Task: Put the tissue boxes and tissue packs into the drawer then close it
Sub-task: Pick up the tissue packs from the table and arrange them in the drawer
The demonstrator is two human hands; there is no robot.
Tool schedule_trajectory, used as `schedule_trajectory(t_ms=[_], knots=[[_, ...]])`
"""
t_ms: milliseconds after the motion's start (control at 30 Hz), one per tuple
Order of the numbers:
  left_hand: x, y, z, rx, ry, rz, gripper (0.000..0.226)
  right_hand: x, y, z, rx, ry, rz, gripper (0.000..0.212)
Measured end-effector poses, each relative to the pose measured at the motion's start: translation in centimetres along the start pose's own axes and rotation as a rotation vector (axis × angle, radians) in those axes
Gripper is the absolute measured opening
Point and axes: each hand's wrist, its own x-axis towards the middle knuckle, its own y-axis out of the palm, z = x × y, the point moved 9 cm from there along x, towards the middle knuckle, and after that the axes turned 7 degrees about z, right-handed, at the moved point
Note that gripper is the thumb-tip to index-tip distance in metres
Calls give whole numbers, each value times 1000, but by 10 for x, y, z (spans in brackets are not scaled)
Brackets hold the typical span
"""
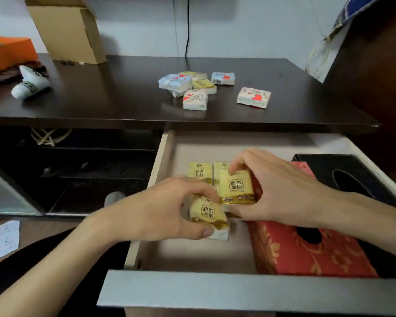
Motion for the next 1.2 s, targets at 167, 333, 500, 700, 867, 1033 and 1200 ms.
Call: schedule_trajectory(t_ms=[167, 333, 500, 700, 867, 1033, 1200], knots=[[-16, 19, -1, 139, 21, 60, 48, -19, 21, 19, -69, 7, 169, 57], [-18, 31, 0, 292, 19, 108, 48, -23, 41, 25, -204, 2, 337, 55], [-13, 46, 9, 404, 4, 238, 46, -20, 51, 24, -242, -3, 411, 58], [-13, 47, 9, 423, 27, 232, 41, -22, 55, 25, -264, -25, 458, 53], [-11, 47, 9, 419, 0, 237, 46, -24, 55, 27, -211, -58, 448, 38], [-13, 40, 3, 348, -3, 203, 40, -21, 51, 26, -179, -83, 412, 28], [-12, 31, 3, 263, -4, 136, 26, -7, 28, 25, -147, -138, 225, 26]])
